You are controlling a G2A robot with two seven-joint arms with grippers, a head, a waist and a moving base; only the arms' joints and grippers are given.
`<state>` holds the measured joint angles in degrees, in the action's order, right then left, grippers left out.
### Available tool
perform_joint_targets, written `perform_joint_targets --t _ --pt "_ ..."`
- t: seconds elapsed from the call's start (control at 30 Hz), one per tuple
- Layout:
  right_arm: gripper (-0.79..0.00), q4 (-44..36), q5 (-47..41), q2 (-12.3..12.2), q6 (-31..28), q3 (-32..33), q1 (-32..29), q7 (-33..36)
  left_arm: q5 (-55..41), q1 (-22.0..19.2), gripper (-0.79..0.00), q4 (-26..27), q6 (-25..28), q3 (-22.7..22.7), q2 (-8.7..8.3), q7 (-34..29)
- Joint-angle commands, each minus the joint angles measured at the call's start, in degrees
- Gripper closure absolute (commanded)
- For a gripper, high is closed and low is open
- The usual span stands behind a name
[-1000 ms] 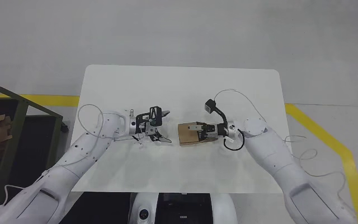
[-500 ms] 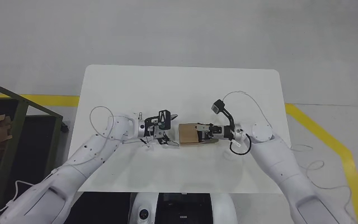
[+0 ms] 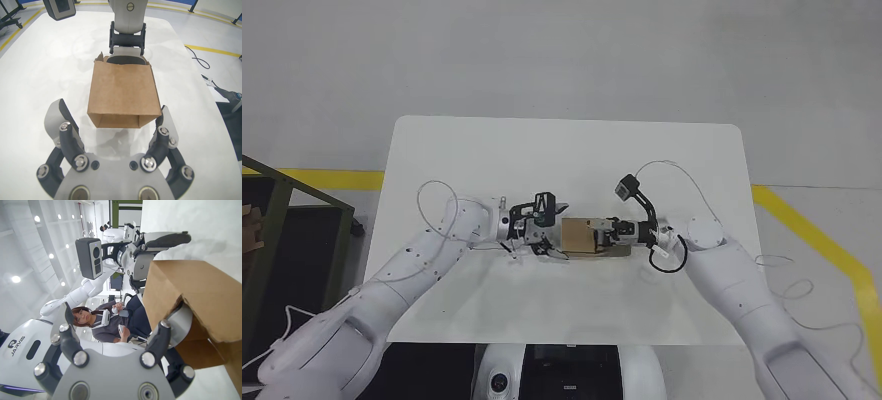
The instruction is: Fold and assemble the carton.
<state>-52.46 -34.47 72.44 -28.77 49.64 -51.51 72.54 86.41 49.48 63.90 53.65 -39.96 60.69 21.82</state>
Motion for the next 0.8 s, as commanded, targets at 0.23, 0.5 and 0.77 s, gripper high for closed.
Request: perform_joint_targets --t 0.23,0.5,0.77 --pt "-0.785 2.9 -3.4 0.83 -3.27 0.49 0.5 -0.3 -0.07 -1.02 -0.785 -1.49 -0.16 -0.6 0.42 3.01" --pt "-0.785 2.09 -2.01 0.5 -4.84 1.18 -0.74 -1.87 0.09 -1.27 -0.785 -1.99 1.32 -2.76 -0.23 4.98" --pt "-0.434 4.21 1.27 1.18 -5.57 0.31 -0.02 -5.64 0.91 -0.66 -0.785 -2.42 1.91 -3.73 -0.63 4.01"
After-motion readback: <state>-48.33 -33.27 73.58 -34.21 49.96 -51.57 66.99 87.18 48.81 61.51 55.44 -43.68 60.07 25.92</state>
